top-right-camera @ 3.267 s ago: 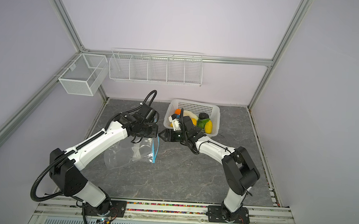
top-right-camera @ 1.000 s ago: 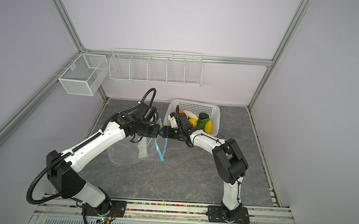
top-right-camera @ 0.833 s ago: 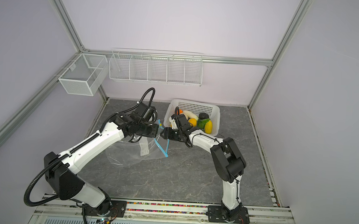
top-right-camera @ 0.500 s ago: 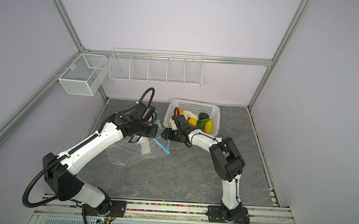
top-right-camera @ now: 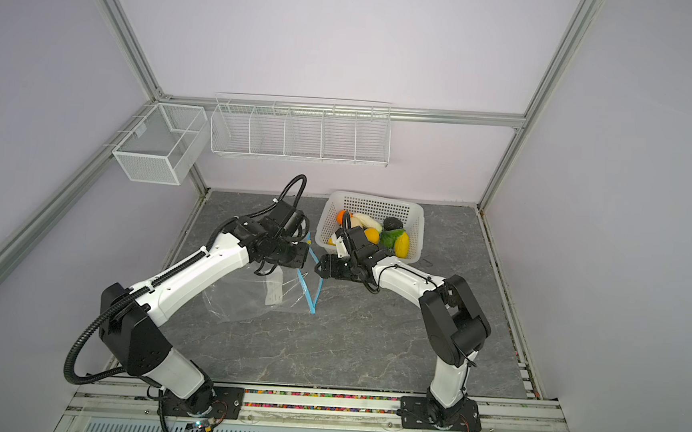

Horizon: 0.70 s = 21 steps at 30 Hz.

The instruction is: Place the food in the zip-top bag and seal the zipper

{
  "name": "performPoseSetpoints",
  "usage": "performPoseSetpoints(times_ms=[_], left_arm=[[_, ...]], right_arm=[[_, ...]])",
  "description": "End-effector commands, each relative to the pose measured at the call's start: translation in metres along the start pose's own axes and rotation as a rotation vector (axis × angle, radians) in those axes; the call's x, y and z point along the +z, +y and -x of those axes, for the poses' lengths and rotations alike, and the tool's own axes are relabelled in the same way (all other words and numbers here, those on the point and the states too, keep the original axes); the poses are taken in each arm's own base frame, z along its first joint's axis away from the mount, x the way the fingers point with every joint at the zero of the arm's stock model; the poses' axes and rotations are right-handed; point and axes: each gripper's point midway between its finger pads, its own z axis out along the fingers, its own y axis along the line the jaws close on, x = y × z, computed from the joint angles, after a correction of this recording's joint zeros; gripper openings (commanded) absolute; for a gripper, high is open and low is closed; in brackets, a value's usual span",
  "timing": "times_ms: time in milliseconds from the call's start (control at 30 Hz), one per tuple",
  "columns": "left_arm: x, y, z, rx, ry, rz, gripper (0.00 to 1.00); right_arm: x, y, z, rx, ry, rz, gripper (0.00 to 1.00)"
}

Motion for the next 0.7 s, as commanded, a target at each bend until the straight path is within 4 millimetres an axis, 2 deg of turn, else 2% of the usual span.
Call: performPoseSetpoints(times_ms=[0,133,333,433,567,667], left_arm=[[0.006,0.002,-0.009,-0.011,0.046,0.011,0.00],[0.010,0.003,-0.013,-0.019,0.078,0.026,0.00],[0.018,0.000,-0.011,-0.027,0.093,0.016,0.00],[0.016,-0.003,-0.006,-0.020,0.069,0.005,0.00],[0.012,-0.003,0.000,-0.007,0.057,0.007,0.00],[0.013,-0.003,0.001,-0.004,0.046,0.008,0.00]], right_arm=[[-0.014,-0.001,-0.006,-0.028,-0.013,-0.015,0.73],[-0.031,0.002,-0.004,-0.055,-0.033,-0.030,0.75],[-0.059,0.007,0.008,-0.052,-0.092,-0.053,0.78],[-0.064,0.008,0.012,-0.071,-0.097,-0.074,0.78],[-0.067,0.013,0.028,-0.116,-0.125,-0.091,0.77],[-0.068,-0.001,0.046,-0.167,-0.161,-0.196,0.77]])
